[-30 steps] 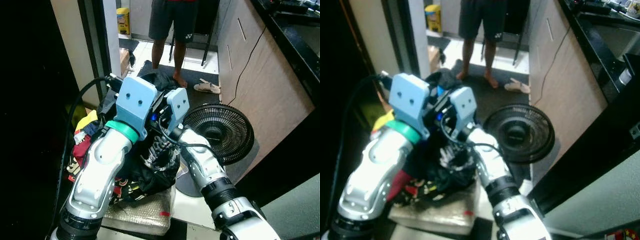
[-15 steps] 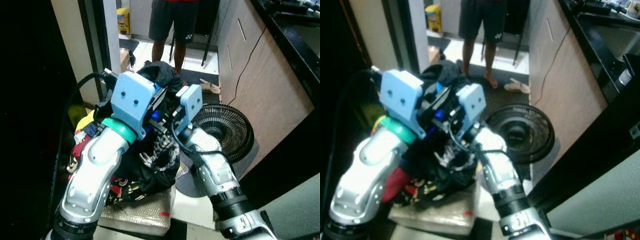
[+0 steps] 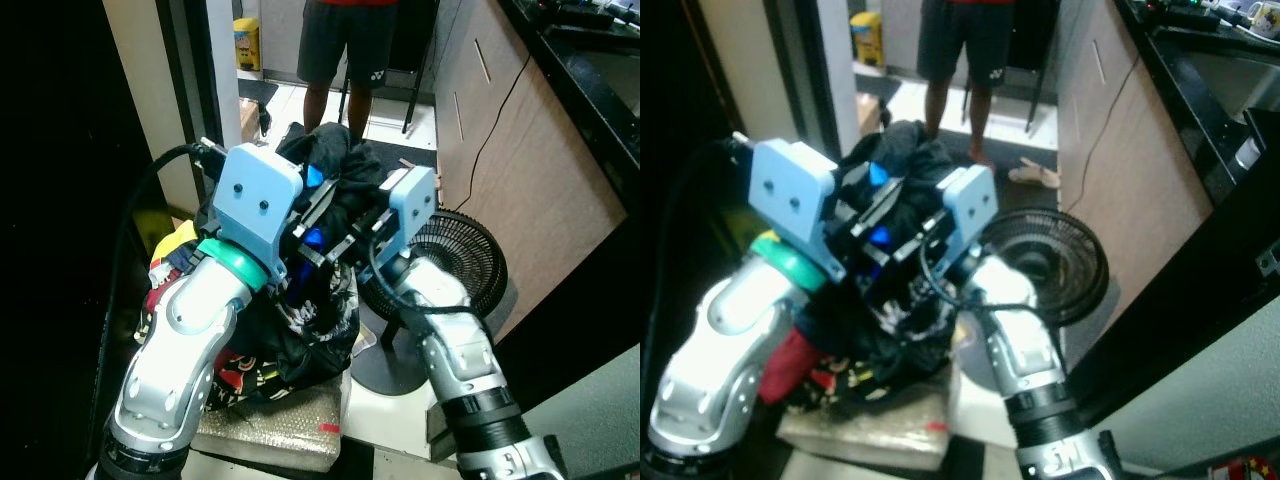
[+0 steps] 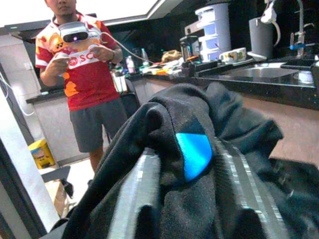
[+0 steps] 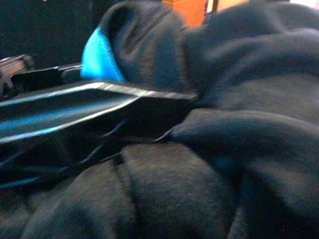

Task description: Clothes washing

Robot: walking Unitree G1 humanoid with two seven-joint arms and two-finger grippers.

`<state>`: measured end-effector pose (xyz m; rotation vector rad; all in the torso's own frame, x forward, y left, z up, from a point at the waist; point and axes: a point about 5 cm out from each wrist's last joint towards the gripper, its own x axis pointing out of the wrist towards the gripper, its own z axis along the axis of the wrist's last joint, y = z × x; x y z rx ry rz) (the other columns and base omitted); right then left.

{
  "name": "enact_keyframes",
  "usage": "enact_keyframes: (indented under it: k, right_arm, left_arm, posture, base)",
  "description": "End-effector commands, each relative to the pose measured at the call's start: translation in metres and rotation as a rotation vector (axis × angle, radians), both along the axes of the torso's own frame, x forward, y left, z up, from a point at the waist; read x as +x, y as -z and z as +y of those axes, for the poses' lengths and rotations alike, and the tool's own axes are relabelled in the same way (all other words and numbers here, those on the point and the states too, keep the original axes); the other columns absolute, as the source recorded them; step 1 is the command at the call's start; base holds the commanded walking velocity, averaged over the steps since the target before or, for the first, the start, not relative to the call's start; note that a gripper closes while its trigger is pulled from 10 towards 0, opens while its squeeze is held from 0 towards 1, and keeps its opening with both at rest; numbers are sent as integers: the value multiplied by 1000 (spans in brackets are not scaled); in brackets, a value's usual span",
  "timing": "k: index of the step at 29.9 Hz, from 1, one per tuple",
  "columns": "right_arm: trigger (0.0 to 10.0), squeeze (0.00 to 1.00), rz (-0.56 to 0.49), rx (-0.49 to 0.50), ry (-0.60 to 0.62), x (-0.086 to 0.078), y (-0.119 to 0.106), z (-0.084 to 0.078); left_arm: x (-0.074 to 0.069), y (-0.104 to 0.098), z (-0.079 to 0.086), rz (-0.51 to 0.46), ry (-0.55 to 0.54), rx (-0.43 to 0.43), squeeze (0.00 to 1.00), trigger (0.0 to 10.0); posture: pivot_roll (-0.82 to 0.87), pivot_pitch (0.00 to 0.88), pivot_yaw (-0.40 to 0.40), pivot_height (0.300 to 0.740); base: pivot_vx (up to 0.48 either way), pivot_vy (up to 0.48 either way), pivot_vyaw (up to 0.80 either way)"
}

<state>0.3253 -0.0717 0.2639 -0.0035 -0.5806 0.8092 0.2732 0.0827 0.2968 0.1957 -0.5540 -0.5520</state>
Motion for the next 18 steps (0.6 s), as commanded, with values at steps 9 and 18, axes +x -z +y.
enact_keyframes:
  k: [9,18]
  right_arm:
    - [10000,0,-45,54,125,4,-24,-36]
    - [10000,0,53,64,336,5,-1,-82]
  left_arm:
    - [-7,-10,6,-15,20,-27,1000,10000]
    - [-9,-31,28,22,11,-236,0,10000]
  posture:
    - [112,101,-11,740]
    - [117,91,-15,740]
  base:
    - [0,0,0]
    - [0,0,0]
